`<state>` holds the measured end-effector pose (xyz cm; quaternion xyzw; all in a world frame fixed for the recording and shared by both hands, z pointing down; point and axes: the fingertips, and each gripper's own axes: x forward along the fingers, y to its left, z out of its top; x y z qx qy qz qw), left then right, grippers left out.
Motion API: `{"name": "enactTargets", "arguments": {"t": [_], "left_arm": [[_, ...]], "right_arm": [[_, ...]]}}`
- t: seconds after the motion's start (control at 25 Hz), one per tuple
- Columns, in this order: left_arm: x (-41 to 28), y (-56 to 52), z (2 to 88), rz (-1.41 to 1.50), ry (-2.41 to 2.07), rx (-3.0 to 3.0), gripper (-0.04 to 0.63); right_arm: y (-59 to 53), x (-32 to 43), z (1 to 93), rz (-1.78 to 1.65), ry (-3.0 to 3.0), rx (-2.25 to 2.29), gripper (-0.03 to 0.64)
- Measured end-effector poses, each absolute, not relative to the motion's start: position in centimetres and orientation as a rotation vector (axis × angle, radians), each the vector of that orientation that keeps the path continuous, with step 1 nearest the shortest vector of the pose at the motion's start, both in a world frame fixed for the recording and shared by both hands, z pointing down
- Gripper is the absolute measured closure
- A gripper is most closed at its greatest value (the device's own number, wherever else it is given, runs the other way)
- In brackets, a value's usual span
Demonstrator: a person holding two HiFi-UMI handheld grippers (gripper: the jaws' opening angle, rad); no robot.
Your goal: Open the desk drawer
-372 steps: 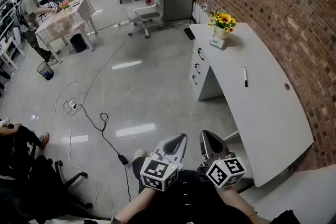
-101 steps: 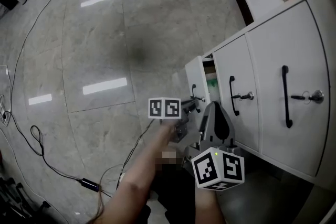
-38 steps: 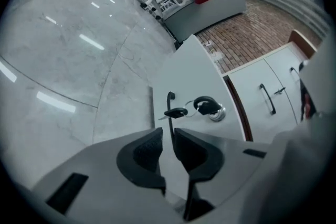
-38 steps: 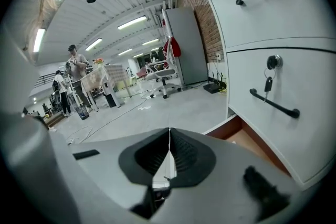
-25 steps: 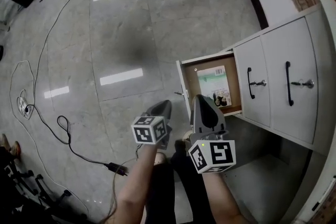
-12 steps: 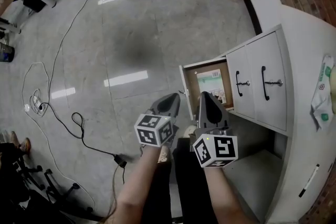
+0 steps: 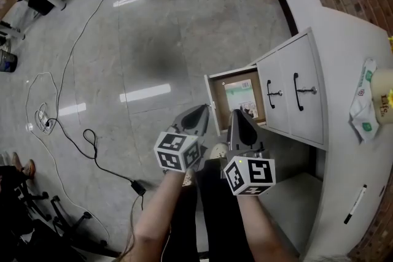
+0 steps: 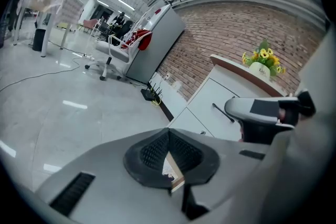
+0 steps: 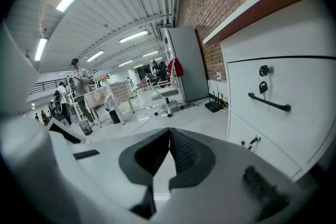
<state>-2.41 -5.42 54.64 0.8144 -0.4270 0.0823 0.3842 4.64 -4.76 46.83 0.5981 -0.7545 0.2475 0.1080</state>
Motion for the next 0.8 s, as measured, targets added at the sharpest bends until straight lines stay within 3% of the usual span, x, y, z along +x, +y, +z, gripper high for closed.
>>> {"name": "enactTargets", "arguments": {"t": [0.8], "left_arm": [[1.3, -5.5, 55.4, 0.230, -0.955, 2.001, 0.586]], "right_arm": [[-4.8, 7.1, 46.6, 0.767, -2.203, 1.817, 0.604]]}}
